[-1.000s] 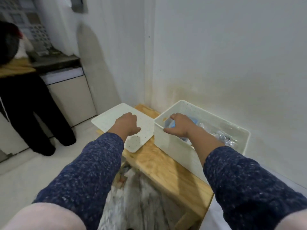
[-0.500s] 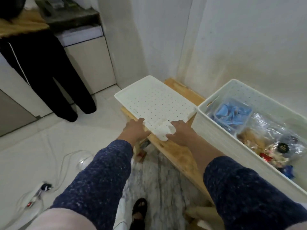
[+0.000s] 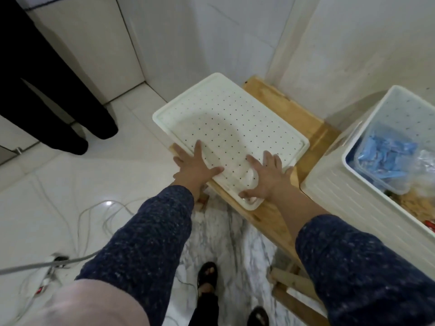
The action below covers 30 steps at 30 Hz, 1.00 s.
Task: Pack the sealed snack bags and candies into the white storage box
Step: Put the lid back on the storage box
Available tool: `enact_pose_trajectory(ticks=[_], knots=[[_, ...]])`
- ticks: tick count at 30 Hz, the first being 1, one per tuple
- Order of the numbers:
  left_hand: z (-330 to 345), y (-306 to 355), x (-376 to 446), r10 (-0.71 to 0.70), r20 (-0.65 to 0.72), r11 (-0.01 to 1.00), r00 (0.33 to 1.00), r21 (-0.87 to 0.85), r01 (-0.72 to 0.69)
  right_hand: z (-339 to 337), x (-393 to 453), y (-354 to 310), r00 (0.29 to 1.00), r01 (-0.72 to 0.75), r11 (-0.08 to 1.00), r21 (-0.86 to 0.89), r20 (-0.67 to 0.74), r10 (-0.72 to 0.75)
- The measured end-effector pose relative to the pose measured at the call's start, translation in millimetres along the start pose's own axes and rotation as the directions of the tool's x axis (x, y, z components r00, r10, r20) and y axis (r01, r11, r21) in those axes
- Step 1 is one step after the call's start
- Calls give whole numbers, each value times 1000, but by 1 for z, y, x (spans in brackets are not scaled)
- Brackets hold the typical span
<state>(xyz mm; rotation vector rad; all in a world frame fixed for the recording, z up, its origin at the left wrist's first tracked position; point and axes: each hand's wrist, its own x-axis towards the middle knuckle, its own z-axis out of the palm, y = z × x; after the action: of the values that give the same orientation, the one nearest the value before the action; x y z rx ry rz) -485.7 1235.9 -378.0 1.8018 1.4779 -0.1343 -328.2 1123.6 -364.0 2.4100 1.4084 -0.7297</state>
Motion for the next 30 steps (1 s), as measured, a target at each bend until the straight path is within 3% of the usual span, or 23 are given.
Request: enact_pose_trajectory(ticks=[7,11,19,22,26,30], knots=[[-24,-20,13,13,14,988,1000,-153,-10,6,-7,-36,998,-63,978,201,38,56],[-32,-25,3,-20,9,980,1000,-200,22,15,-19,-54,993,-109,975,194,-18,114],[-24,-50,-32,-103,21,958,994,-266,105,29,-54,-71,986,-169,983,72,19,168],[-16,-61,-51,-130,-8,944,992,-308,121,44,-71,-76,976,-219,960,173,35,216],[-2,-75,-79,-149,-48,926,988,-356,123,55,-99,-76,994,-84,986,146,-54,92],[20,-90,-120,-160,-92,917,983,-381,114,87,-134,-59,996,15,947,319,-88,14]])
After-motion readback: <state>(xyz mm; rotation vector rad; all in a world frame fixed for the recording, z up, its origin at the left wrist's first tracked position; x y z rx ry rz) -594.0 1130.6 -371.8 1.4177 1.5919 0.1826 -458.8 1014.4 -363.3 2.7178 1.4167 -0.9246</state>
